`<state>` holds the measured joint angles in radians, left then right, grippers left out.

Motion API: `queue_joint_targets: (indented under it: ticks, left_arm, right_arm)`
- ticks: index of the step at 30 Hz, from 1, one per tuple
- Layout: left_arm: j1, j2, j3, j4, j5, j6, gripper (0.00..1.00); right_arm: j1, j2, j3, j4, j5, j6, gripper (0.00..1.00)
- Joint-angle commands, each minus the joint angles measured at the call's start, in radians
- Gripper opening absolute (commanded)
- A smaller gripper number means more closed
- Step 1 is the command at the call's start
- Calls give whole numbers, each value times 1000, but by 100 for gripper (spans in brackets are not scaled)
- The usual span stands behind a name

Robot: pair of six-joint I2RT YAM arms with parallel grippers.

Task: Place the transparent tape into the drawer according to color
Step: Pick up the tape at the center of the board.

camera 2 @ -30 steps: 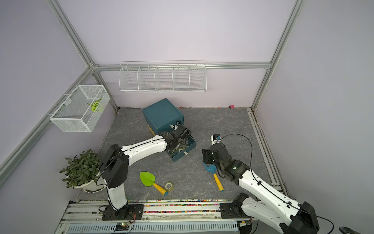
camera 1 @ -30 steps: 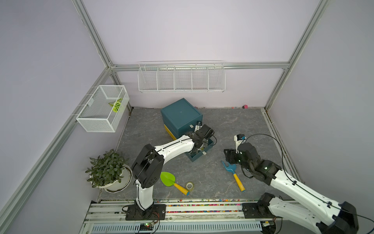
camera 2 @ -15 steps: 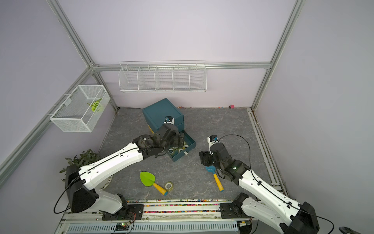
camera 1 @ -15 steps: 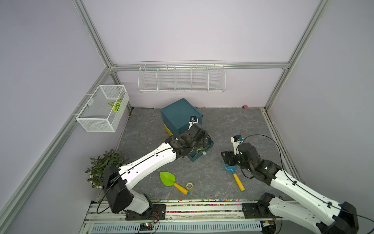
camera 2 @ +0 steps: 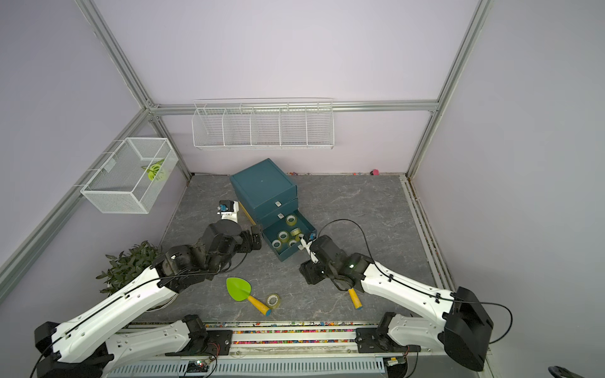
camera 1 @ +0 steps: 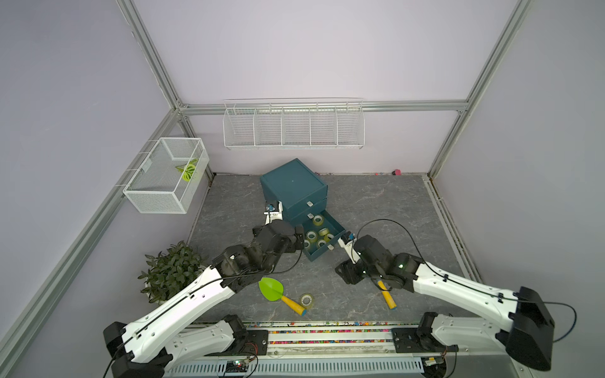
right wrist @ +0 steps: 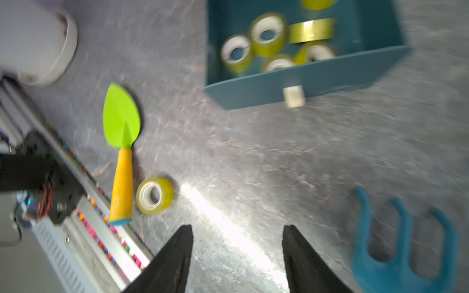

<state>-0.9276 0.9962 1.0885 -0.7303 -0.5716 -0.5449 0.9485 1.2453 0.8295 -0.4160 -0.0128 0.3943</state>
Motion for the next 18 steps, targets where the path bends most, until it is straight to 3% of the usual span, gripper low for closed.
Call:
queue_joint_targets:
  ticks: [1,5,10,18]
  left_arm:
    - [16,-36,-9,-47,-41,-15,100]
    - [21,-55,-10,-59,-40,-16,100]
    - [25,-57,-15,-77,-39,-21,100]
    - [40,-74,-20,-83,-44,-10,100]
  right_arm:
    - [76,115,82,-72,-4,-101,61]
    - [139,237,159,-101,3,-147,60]
    - [166,302,210,-146,-83,-239,61]
    - [233,418,313,-285,-111,-370,63]
